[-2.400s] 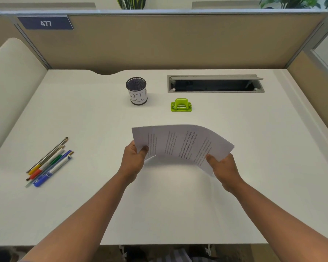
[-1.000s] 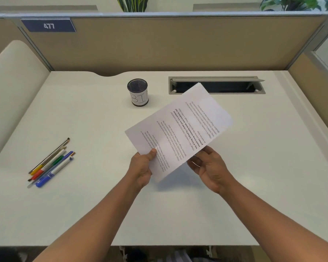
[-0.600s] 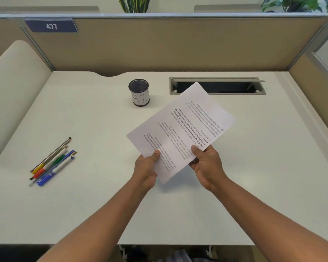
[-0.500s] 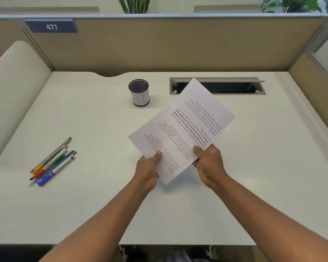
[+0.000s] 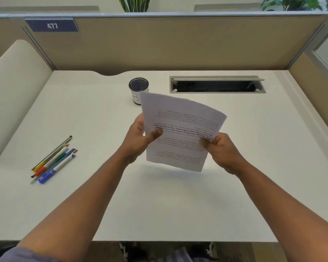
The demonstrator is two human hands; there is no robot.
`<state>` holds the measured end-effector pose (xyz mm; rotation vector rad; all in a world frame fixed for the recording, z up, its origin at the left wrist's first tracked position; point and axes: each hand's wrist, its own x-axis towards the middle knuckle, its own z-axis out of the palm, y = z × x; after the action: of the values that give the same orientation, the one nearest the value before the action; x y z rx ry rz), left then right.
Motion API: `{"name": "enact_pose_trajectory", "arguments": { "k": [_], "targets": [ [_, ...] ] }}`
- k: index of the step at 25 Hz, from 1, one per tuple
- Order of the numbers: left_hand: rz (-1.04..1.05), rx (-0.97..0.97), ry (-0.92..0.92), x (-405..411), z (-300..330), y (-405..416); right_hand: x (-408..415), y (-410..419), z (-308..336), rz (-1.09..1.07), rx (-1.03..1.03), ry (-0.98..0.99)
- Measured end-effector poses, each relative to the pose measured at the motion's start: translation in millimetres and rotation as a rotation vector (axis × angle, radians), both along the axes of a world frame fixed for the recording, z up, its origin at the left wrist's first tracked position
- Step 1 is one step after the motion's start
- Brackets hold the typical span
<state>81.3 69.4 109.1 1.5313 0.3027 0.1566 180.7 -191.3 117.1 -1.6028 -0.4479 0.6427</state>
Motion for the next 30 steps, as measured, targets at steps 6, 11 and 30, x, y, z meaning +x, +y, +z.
{"name": "enact_pose_trajectory", "arguments": {
  "k": [6,11,30],
  "targets": [
    [0.129,-0.040,-0.034,-5,-13,-25,-12,5,-11,-0.107,-0.001,-0.065],
    [0.166,-0.057,-0.020,-10,-22,-41,-22,7,-21,-0.122,-0.057,-0.095],
    [0.178,-0.034,0.044,-8,-33,-33,-10,10,-17,-0.022,-0.121,0.019]
  ]
}}
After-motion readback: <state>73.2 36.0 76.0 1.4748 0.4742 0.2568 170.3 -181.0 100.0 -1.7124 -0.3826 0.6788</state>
